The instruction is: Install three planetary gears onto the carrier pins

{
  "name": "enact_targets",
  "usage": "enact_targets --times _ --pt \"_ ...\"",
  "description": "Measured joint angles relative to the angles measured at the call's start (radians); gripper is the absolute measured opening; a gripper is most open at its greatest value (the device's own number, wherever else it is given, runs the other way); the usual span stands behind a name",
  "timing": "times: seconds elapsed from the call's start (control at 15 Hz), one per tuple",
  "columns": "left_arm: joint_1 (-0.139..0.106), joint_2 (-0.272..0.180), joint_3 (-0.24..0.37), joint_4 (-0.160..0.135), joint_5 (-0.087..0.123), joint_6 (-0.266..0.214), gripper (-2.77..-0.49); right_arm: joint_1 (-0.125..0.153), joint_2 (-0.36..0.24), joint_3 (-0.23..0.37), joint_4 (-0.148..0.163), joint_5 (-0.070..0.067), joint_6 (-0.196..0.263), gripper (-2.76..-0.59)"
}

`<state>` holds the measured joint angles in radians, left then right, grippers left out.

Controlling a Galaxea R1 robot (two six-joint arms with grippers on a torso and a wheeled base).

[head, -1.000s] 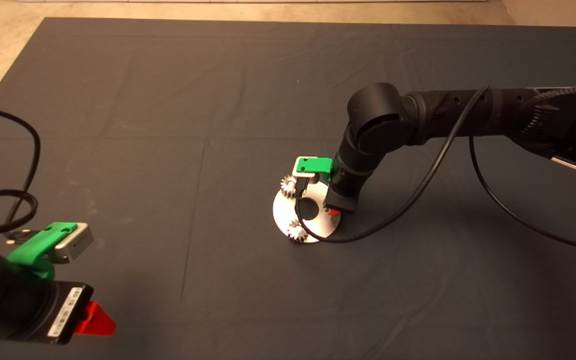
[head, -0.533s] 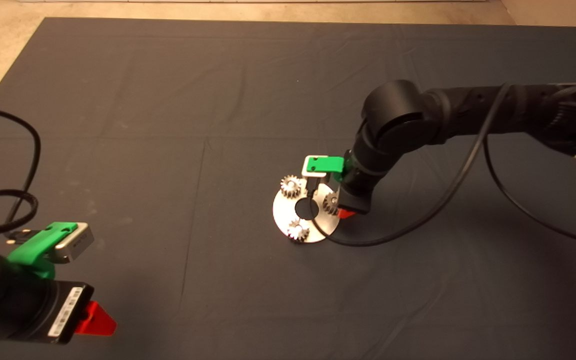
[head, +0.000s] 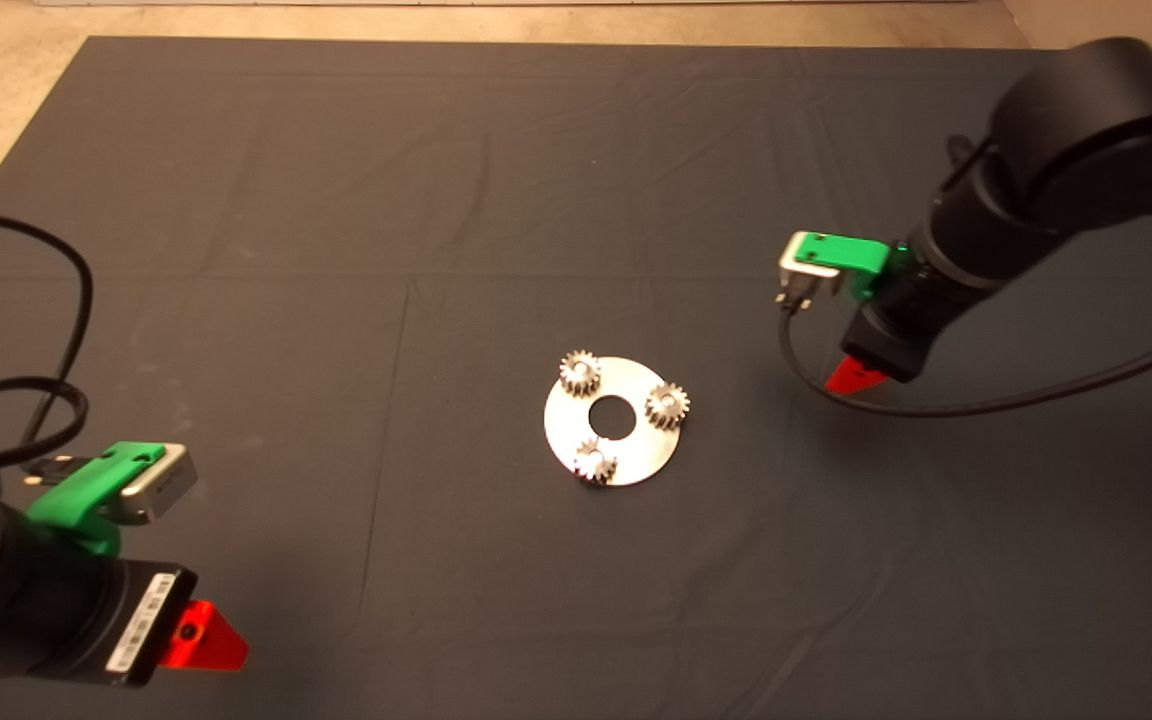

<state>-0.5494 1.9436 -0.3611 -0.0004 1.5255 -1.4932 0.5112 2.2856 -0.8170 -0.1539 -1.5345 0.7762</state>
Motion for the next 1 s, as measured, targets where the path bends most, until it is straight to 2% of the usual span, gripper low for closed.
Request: enact_targets --times 0.07,0.13,0.2,0.27,0.33,0.47,0.6,0.8,1.0 --pt "0.000 0.013 0.002 0.000 0.001 0.000 -0.64 0.011 -0.044 0.069 0.025 0.001 0.084 -1.19" --pt "0.000 0.031 0.004 0.000 0.000 0.000 -0.59 0.020 -0.093 0.154 0.052 0.003 0.181 -1.18" --pt "0.000 0.050 0.006 0.000 0.000 0.000 -0.50 0.024 -0.136 0.218 0.081 0.007 0.246 -1.18" --pt "0.000 0.059 0.006 0.000 -0.001 0.000 -0.49 0.024 -0.206 0.292 0.129 0.008 0.324 -1.09" --pt "0.000 0.063 0.006 0.000 0.000 -0.001 -0.49 0.025 -0.266 0.329 0.172 0.004 0.369 -1.03" --pt "0.000 0.071 0.006 0.000 0.000 -0.003 -0.49 0.030 -0.331 0.360 0.243 -0.007 0.410 -1.02" --pt "0.000 0.076 0.006 0.000 -0.001 -0.003 -0.49 0.030 -0.338 0.378 0.286 -0.002 0.452 -0.89" --pt "0.000 0.076 0.006 0.000 0.000 -0.003 -0.49 0.036 -0.343 0.393 0.314 0.004 0.497 -0.82" --pt "0.000 0.076 0.006 0.000 0.000 -0.003 -0.49 0.036 -0.346 0.402 0.335 0.000 0.511 -0.73"
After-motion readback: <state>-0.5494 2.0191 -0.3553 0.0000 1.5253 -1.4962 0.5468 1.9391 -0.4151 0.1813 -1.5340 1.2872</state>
